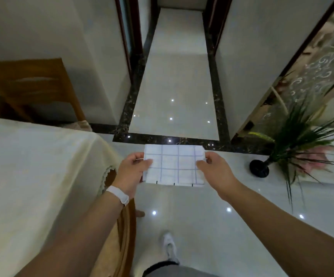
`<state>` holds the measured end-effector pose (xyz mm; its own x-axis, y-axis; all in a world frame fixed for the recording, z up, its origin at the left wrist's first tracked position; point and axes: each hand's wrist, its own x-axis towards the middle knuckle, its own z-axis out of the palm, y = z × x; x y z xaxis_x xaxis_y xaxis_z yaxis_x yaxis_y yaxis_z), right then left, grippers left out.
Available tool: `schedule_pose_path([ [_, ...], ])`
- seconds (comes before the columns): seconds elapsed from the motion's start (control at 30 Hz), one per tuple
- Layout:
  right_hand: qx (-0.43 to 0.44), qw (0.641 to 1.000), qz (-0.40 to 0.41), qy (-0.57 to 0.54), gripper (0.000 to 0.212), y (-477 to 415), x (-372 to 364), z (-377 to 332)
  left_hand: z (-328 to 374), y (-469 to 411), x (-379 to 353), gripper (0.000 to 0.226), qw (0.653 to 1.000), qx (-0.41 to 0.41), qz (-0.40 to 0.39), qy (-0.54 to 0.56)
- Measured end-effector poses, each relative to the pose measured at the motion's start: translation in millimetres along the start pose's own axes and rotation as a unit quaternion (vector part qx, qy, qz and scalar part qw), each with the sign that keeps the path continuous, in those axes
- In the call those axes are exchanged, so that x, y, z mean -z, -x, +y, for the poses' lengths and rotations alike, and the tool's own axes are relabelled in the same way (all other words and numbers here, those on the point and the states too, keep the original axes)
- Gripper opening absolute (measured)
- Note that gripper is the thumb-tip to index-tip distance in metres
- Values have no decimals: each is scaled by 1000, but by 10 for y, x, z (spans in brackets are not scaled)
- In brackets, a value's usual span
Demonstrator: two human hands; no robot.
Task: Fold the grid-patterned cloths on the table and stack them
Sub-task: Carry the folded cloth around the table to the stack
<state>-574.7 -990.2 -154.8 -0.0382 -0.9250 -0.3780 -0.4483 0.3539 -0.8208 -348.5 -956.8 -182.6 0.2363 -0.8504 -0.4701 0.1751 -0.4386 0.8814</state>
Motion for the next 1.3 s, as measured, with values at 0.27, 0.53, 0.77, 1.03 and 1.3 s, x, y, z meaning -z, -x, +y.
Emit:
schedule_pose_path([
  [0.27, 41, 997, -63, 9, 15, -595, -393, -635, 343, -415, 283, 28, 998, -9, 36, 58],
  [0.53, 78, 989, -110, 59, 18, -1043, -704, -971, 416, -660, 512, 23, 990, -15, 106, 96],
  [0.77, 86, 977, -183, 63, 23, -1674, -959, -1125, 475, -1054, 563, 23, 973, 8, 194, 129],
  [1.03, 123, 945, -283, 109, 16, -2614, -1091, -1579, 850, -1553, 336, 23, 945, 15, 291, 145],
  [1.3, 163, 902, -374, 140, 24, -3236, -1294, -1997, 1147, -1717, 235, 12, 908, 12, 395, 141],
])
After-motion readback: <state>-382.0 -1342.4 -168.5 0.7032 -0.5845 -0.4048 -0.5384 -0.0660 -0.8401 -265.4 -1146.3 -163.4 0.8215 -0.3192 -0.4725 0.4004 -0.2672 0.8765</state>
